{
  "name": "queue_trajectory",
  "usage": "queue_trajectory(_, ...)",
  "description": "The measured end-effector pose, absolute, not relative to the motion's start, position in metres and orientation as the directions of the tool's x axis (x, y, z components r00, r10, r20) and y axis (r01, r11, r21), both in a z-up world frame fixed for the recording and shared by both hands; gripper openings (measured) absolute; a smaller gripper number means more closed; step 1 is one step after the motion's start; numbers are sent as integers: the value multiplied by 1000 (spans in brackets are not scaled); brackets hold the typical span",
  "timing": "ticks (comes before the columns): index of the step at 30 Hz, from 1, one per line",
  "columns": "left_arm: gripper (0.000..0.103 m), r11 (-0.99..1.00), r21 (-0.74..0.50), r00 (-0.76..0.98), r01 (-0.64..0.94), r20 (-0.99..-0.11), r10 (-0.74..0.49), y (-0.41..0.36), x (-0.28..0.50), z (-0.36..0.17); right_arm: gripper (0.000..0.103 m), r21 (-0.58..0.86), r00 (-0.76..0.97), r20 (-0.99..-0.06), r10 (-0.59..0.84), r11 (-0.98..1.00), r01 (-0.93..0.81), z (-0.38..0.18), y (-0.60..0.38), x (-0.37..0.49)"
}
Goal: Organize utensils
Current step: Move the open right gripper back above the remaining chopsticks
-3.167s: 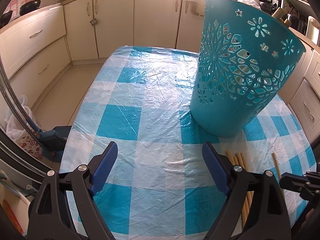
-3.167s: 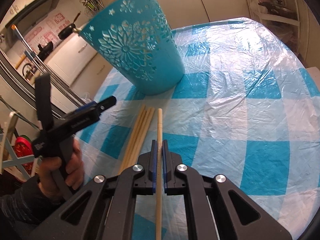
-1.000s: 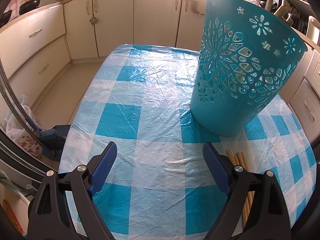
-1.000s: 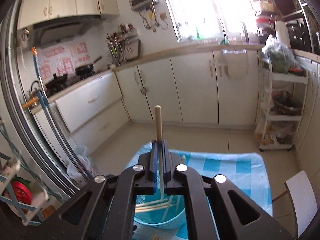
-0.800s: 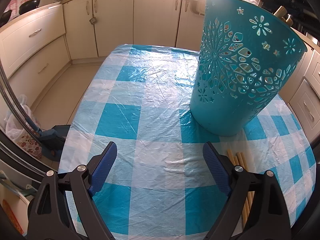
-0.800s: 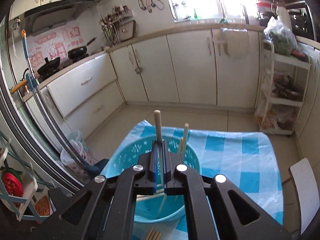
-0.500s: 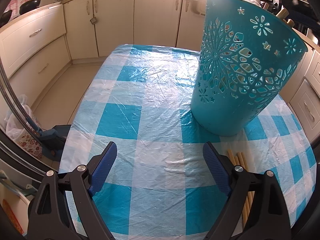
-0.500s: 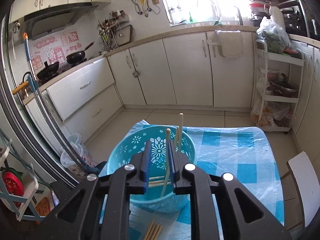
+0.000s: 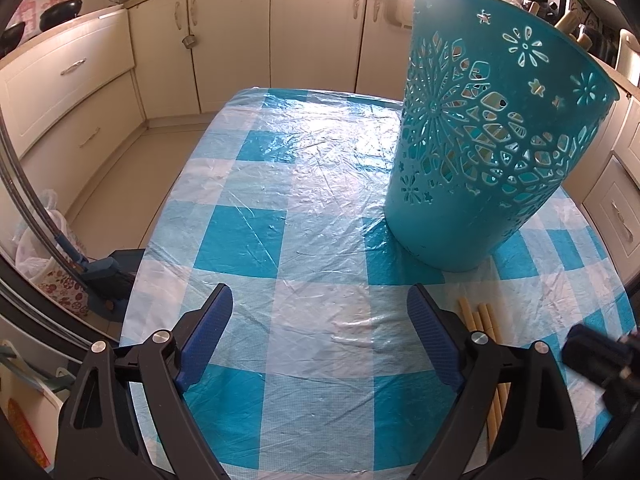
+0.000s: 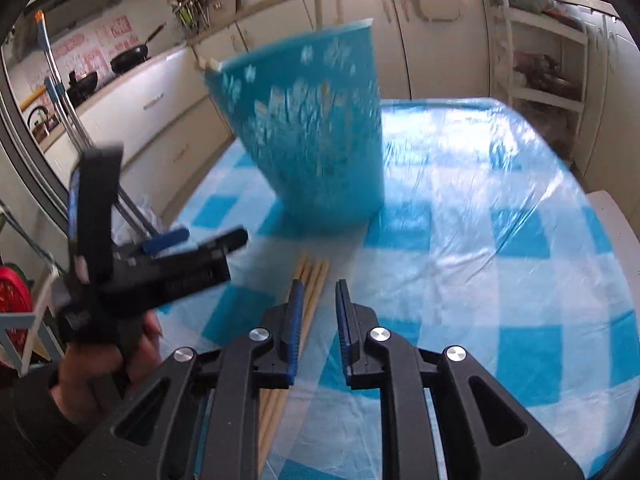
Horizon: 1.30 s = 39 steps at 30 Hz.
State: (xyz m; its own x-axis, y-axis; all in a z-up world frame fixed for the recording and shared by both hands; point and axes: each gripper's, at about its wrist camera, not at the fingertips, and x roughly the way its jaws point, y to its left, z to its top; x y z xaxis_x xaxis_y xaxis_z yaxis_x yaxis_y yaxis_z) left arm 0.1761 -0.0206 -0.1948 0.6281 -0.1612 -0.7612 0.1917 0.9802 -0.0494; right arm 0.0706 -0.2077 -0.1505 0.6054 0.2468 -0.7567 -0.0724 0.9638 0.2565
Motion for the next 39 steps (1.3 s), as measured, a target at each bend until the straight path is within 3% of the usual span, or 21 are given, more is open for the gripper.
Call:
queue_trajectory(25,86,980,-49,628,193,-761,-162,-21,176,-195,17,203,561,-800,211,976,-79,-178,-187,80)
queue_trajectory(39,86,973,-52,621,227,-762,-186,-25,166,-193,11,151,578,-803,146,988,-40,-178,-211,72)
